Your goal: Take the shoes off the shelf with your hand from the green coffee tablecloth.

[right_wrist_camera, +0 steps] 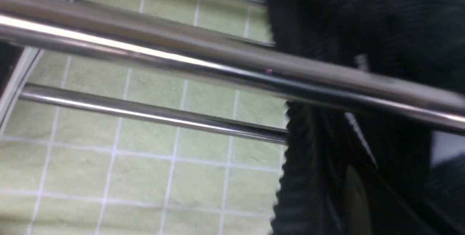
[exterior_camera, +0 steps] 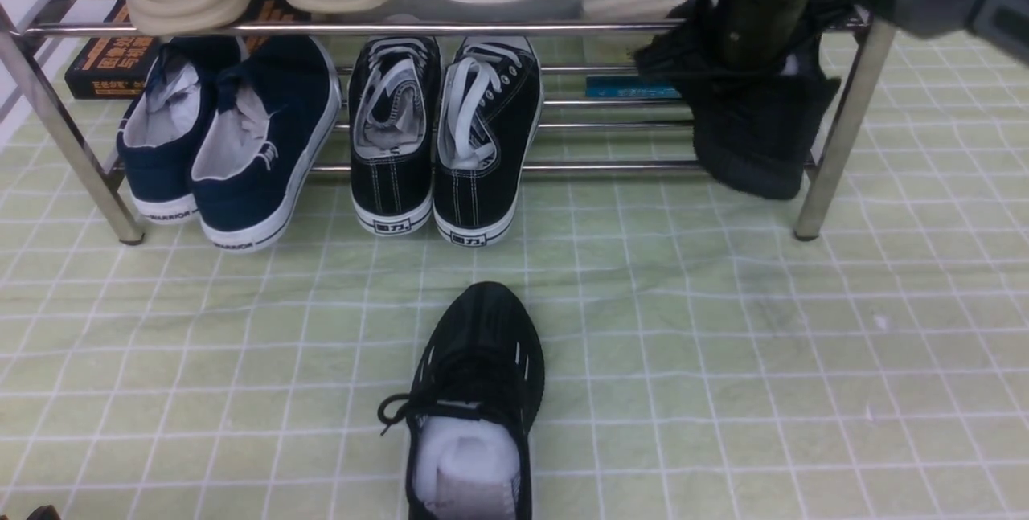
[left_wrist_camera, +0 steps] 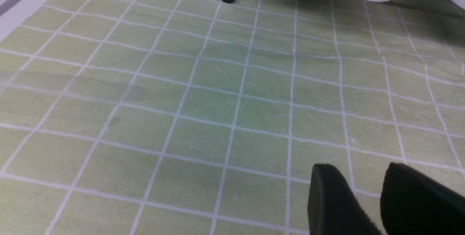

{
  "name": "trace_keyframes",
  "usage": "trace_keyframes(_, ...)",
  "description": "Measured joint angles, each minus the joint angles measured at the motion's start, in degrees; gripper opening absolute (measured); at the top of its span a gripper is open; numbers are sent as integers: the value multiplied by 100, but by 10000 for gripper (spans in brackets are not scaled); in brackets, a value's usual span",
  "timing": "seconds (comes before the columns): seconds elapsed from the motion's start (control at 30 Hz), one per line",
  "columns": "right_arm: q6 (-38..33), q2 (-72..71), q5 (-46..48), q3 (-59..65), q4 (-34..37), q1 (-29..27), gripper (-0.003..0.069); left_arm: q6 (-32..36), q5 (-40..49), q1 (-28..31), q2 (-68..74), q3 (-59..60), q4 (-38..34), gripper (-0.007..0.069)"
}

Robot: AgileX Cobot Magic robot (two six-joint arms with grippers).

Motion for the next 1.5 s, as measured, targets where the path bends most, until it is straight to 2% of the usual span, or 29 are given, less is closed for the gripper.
trace_keyframes(0.27,-185,-553,824,114,547,296,1,0,0,0,0,0,0,239)
trace_keyframes(0.7,-360,-1400,818,171,722,692,2,0,0,0,0,0,0,239)
trace_keyframes(0.97,-217,-1340,812,869,589,529,3,0,0,0,0,0,0,239)
trace_keyframes(1.1,-24,-1197,506,1072,479,423,3,0,0,0,0,0,0,239)
trace_keyframes(1.3,97,-613,-519,1112,385,161,3,0,0,0,0,0,0,239)
trace_keyframes(1.5,69,-359,-529,908,445,-135,3,0,0,0,0,0,0,239)
